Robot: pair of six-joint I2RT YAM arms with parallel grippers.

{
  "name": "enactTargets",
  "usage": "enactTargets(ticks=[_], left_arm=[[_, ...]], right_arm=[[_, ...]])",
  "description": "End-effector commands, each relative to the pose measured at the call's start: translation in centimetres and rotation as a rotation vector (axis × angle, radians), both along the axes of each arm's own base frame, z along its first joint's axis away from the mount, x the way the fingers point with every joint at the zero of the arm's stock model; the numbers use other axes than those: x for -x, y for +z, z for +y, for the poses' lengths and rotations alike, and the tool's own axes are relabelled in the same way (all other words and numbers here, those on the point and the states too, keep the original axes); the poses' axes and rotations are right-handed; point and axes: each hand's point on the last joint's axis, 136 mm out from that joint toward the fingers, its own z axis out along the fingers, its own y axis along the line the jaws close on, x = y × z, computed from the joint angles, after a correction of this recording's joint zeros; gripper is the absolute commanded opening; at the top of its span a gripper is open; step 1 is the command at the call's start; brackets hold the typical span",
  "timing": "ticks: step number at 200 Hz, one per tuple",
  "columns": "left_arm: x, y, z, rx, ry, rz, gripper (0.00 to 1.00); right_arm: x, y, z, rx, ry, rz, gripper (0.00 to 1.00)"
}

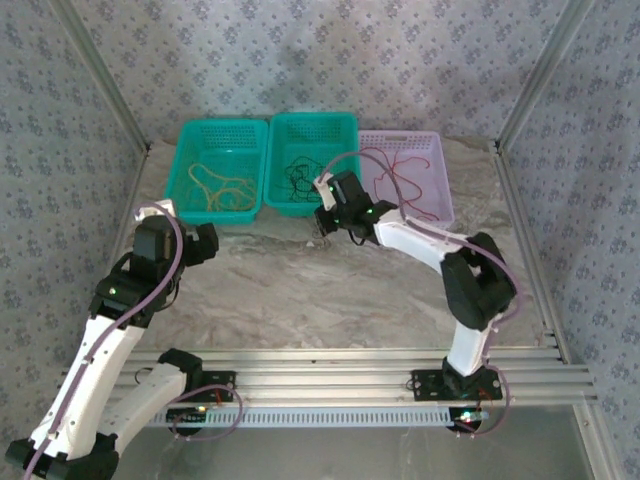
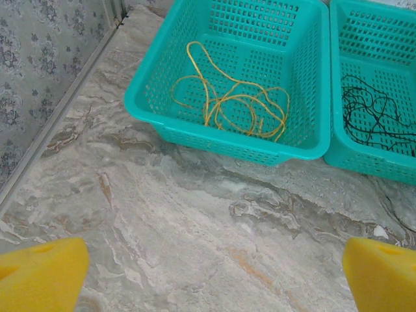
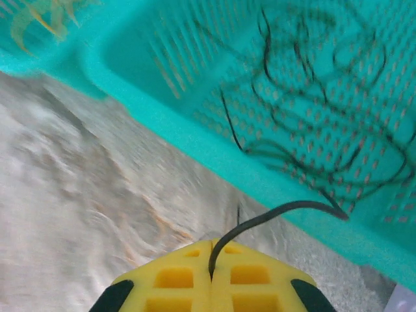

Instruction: Untangle the cables

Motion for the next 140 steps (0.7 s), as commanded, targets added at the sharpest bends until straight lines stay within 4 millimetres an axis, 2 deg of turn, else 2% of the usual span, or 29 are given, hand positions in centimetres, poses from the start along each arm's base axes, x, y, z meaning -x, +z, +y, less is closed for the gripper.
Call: enactTargets(ticks=[1,14,27,43,51,55,58,62,68,77,89,103,121,131,140], left_arm=[[-0.2,-0.2,0.0,-0.009,-0.007,0.004,1.0],[-0.2,-0.2,0.0,-0.01,-0.007,0.005,1.0],[-0.2,-0.2,0.0,-0.01,-0.007,0.006,1.0],[-0.2,-0.2,-0.1,-0.01,-0.007,0.008,1.0],[-0.3,-0.3,-0.1,-0.011,-0.007,0.009,1.0],[-0.3,-0.3,-0.1,-0.012,-0.008,0.011,1.0],[-0.3,-0.3,0.0,-0.011,-0.006,0.011,1.0],[-0.3,-0.3,0.0,-0.01,-0.006,0.01,1.0],[-0.3,-0.3,-0.1,-0.01,-0.007,0.011,1.0],[-0.2,-0.3,0.0,-0.01,-0.006,0.011,1.0],[-0.2,-0.3,0.0,-0.012,-0.005,0.01,1.0],[-0.1,-0.2,0.1,-0.012,-0.003,0.006,1.0],[-0.1,-0.2,0.0,-0.01,-0.006,0.007,1.0],[-0.1,-0.2,0.0,-0.009,-0.005,0.006,1.0],[-0.1,-0.2,0.0,-0.008,-0.006,0.007,1.0]], right_arm=[[0.2,9.3,0.7,-0.115,0.05,-0.113,0.0],[-0.5,11.9,0.8,-0.158,0.055,-0.14,0.0],[-2.1,13.8,0.6,-0.198,0.035,-0.148,0.0],[-5.2,14.6,0.3,-0.229,0.003,-0.13,0.0],[-7.0,14.3,0.4,-0.239,-0.005,-0.109,0.0],[-7.7,14.2,0.4,-0.249,-0.015,-0.08,0.04],[-8.2,12.8,0.6,-0.236,-0.016,-0.038,0.08],[-8.7,12.8,0.8,-0.236,-0.006,-0.012,0.15],[-9.7,11.3,1.1,-0.225,0.006,0.043,0.27],[-11.0,10.0,0.7,-0.201,-0.017,0.095,0.41],[-11.2,9.4,0.9,-0.164,0.015,0.101,0.52],[-11.4,10.4,0.7,-0.17,-0.012,0.073,0.58],[-10.3,13.1,0.2,-0.194,-0.006,0.029,0.62],[-9.7,15.0,-0.5,-0.207,-0.017,-0.025,0.68],[-8.4,16.3,-1.1,-0.204,-0.022,-0.047,0.7]])
